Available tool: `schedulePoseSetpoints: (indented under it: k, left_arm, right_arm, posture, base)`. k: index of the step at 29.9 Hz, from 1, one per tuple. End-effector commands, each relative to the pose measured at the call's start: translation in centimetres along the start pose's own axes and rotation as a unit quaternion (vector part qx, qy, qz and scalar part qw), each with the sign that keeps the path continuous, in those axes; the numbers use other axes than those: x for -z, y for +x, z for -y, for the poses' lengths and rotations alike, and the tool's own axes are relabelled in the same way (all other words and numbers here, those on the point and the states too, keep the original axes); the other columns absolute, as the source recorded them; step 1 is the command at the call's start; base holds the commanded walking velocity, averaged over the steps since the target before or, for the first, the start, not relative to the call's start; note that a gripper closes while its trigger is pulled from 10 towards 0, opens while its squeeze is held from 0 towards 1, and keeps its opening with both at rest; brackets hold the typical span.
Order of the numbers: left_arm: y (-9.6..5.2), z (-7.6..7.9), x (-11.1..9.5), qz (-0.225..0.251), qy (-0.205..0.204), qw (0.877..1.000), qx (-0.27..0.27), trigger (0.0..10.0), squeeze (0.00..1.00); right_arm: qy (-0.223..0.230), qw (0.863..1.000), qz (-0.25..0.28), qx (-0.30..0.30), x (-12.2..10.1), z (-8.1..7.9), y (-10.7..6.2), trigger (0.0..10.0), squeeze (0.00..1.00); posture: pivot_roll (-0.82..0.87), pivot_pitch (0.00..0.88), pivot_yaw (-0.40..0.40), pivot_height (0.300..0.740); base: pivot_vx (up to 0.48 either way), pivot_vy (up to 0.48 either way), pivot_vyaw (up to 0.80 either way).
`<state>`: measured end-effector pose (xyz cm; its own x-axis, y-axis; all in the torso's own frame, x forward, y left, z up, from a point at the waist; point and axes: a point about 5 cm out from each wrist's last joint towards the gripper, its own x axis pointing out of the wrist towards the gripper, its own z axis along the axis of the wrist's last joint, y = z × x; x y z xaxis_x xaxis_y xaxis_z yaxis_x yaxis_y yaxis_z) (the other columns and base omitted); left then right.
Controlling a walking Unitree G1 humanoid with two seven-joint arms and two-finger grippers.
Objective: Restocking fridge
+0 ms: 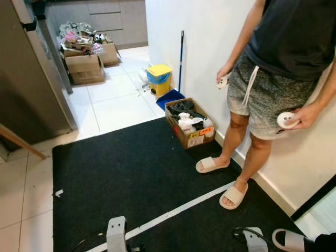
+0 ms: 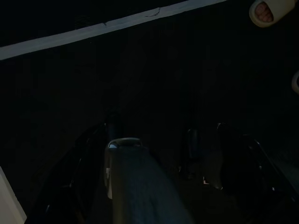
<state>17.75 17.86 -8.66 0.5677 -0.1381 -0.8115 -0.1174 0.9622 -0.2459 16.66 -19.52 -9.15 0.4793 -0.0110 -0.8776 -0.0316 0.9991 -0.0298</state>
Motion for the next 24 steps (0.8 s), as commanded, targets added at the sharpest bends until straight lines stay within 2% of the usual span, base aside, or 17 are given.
schedulePoseSetpoints:
  k: [1,24]
  left_arm:
    - [-0.08,-0.16,0.31,-0.008,0.004,1.000,0.001,10.0,0.00]
    - [-0.06,0.10,0.60,-0.014,0.006,1.000,0.010,10.0,0.00]
  right_arm:
    - [0.002,1.000,-0.001,0.003,0.03,0.24,-0.03,10.0,0.00]
    - [-0.010,1.000,0.000,-0.006,0.08,0.17,-0.05,10.0,0.00]
  posture:
    - [0.01,0.002,-0.024,0.740]
    - [0.01,0.002,-0.023,0.740]
  base:
    - [0.270,0.000,0.00]
    - [0.308,0.000,0.00]
